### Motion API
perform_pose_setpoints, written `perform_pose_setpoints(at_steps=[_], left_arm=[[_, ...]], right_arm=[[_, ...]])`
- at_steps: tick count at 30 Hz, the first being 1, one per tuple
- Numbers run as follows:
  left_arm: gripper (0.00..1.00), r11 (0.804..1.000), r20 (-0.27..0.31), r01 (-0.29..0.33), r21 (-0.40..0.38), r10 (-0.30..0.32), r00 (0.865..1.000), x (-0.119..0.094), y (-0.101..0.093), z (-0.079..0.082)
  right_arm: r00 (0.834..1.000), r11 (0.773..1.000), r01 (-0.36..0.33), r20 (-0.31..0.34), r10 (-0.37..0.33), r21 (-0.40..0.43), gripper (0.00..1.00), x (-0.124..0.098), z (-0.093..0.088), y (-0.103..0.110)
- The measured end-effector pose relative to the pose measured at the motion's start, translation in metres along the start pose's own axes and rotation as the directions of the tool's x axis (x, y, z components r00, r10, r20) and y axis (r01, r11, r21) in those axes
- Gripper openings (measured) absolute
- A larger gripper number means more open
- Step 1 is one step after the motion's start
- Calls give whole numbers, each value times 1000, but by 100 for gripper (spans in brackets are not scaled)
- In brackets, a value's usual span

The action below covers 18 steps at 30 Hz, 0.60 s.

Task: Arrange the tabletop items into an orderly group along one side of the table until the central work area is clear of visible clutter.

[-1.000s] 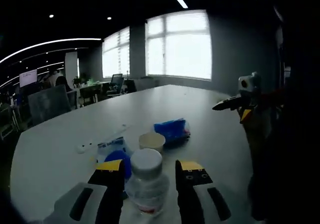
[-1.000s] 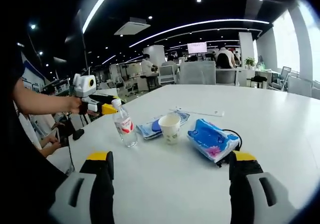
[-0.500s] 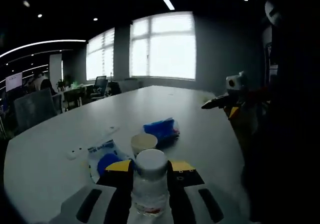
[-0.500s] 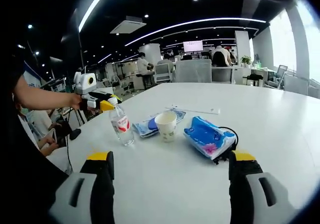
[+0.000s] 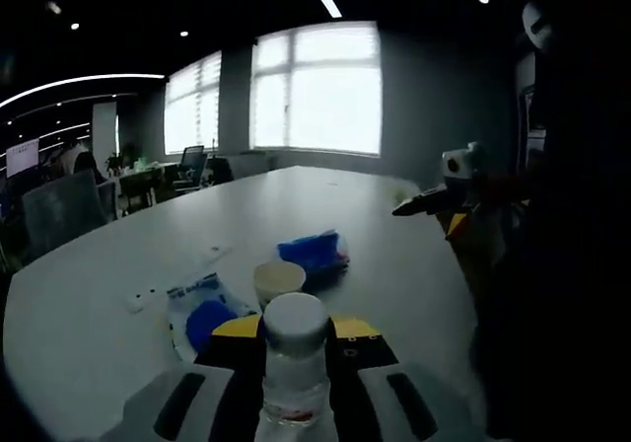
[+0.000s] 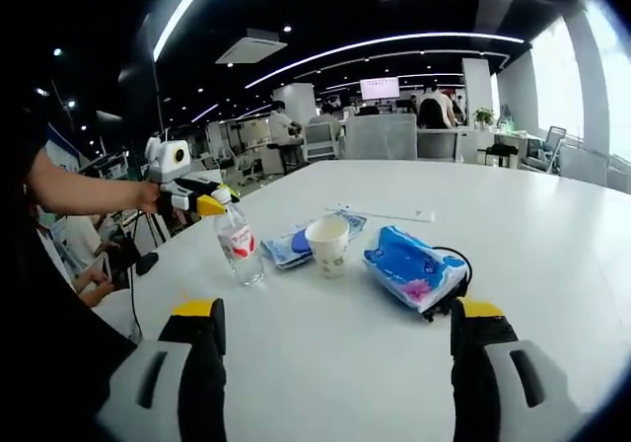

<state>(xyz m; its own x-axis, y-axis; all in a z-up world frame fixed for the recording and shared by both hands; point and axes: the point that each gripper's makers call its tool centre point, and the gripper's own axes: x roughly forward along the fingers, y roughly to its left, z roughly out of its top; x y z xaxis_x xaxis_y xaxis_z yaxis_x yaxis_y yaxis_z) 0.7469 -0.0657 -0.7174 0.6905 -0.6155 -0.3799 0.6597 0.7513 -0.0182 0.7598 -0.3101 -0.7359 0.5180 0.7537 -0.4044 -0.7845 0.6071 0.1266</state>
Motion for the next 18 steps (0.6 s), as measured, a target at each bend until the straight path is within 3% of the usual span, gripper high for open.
perform_pose_setpoints(at_steps=[10,14,18], left_arm=[[20,999,-39,-29,-29,28,999,-2,3,-3],[19,994,-29,-60,-95,58,998,-3,5,3],[19,990,-20,-82,-112,80,997,-8,7,11]], right_arm=[[1000,1000,4,2,-4,12,91,-3,-4,0],[1000,1000,4,5,-4,11,91,-4,-4,0],[1000,1000,3,2,-3,10,91,-6,-4,1]])
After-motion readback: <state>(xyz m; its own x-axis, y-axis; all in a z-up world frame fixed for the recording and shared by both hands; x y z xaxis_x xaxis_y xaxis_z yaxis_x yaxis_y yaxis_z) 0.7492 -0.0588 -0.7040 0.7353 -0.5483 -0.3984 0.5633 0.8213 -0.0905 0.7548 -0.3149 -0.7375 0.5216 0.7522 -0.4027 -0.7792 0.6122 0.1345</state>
